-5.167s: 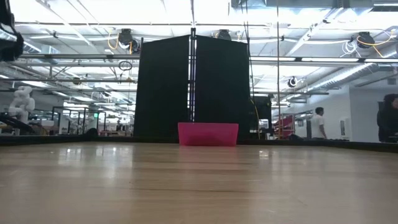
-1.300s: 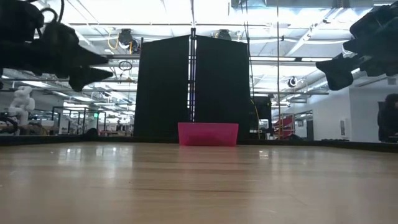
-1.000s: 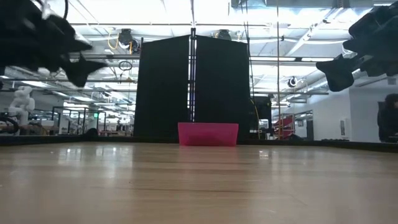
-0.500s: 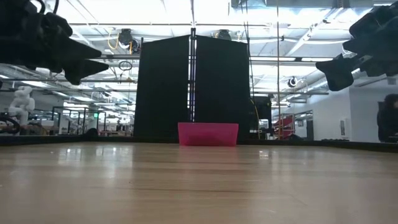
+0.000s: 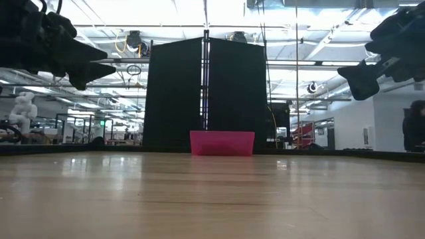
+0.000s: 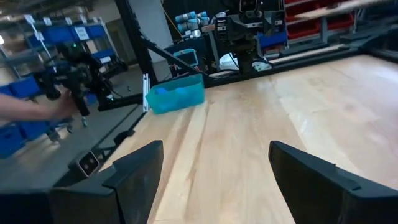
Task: Sort blocks
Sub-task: Return to Home Position
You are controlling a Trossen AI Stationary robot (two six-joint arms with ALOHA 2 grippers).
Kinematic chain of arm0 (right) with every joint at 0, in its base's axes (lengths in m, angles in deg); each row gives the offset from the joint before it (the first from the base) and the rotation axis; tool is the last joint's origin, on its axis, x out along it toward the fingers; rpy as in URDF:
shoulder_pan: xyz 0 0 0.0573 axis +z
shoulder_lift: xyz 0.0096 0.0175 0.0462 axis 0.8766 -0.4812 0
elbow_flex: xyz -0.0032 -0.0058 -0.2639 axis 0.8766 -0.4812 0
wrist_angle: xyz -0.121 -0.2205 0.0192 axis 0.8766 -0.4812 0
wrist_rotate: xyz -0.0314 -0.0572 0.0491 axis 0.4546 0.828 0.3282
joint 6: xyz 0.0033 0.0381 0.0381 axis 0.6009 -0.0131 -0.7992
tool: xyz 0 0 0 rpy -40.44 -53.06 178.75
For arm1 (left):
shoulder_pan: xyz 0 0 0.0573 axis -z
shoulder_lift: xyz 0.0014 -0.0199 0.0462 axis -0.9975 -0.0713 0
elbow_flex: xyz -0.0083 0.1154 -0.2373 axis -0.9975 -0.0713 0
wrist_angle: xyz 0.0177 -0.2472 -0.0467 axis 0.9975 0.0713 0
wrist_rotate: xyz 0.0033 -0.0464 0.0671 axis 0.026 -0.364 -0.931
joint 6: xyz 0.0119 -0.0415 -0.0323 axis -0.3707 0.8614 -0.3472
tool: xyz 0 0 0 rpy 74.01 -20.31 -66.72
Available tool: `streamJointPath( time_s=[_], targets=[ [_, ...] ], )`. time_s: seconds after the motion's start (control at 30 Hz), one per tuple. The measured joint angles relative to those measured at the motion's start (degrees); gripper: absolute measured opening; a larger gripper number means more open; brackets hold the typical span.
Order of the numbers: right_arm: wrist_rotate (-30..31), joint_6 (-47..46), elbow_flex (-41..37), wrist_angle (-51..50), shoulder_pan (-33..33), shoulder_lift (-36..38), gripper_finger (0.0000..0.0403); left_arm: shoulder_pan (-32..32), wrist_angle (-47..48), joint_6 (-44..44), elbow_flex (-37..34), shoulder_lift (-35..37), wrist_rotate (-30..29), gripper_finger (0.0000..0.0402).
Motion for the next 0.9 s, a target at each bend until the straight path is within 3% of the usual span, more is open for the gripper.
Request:
streamJointPath(
  time_s=[0.9],
  targets=[
    [0.0,-1.0,0.0,0.0,0.0,0.0,0.0288,0.0,-0.4,0.0,0.0,0.0,0.6,0.0264]
  ],
)
